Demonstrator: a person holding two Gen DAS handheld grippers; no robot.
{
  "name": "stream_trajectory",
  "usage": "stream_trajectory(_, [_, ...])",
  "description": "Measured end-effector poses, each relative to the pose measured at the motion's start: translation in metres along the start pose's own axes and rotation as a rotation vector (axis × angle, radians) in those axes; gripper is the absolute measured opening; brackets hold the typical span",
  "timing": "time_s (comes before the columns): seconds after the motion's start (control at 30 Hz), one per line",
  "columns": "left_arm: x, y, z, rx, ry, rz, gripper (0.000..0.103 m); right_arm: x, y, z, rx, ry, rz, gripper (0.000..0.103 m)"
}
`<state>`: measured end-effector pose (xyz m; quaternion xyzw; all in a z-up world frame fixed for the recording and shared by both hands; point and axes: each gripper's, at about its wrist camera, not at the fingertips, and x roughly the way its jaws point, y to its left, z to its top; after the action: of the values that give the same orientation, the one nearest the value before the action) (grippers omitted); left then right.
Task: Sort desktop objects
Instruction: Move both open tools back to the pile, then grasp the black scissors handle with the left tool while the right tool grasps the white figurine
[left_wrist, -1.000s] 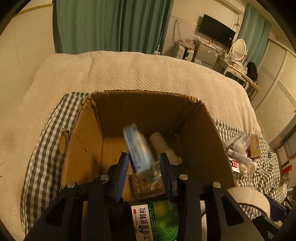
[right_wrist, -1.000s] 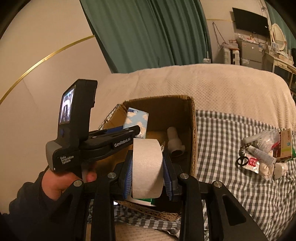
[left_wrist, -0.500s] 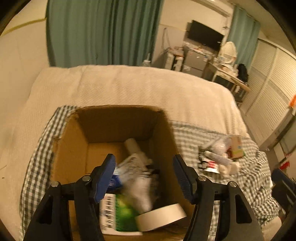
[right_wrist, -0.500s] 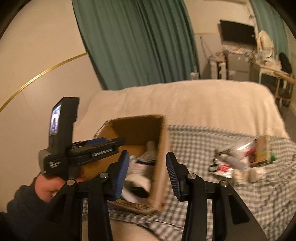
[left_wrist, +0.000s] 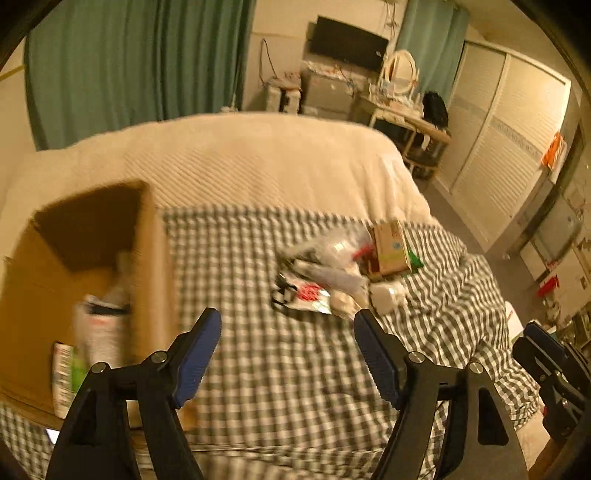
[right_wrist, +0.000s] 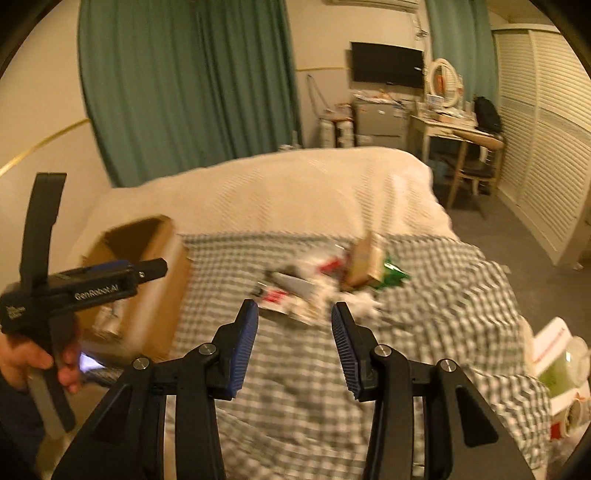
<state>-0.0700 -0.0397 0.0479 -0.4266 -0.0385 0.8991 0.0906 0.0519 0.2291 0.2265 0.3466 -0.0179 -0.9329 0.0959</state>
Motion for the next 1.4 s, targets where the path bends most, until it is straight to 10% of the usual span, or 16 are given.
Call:
stream_trajectory(0.57, [0.160,0.017,-0.036,-0.053,0.067,0.071,0.077,0.113,-0.090,-0.041,0.078,0.071,-0.034,0.050])
stream_trajectory(1.4, [0.190,0.034,-0.015,-0.098,0.026,0.002,0.077,0.212,-0.081,-0.028,0.076,0.099,0.010,0.070])
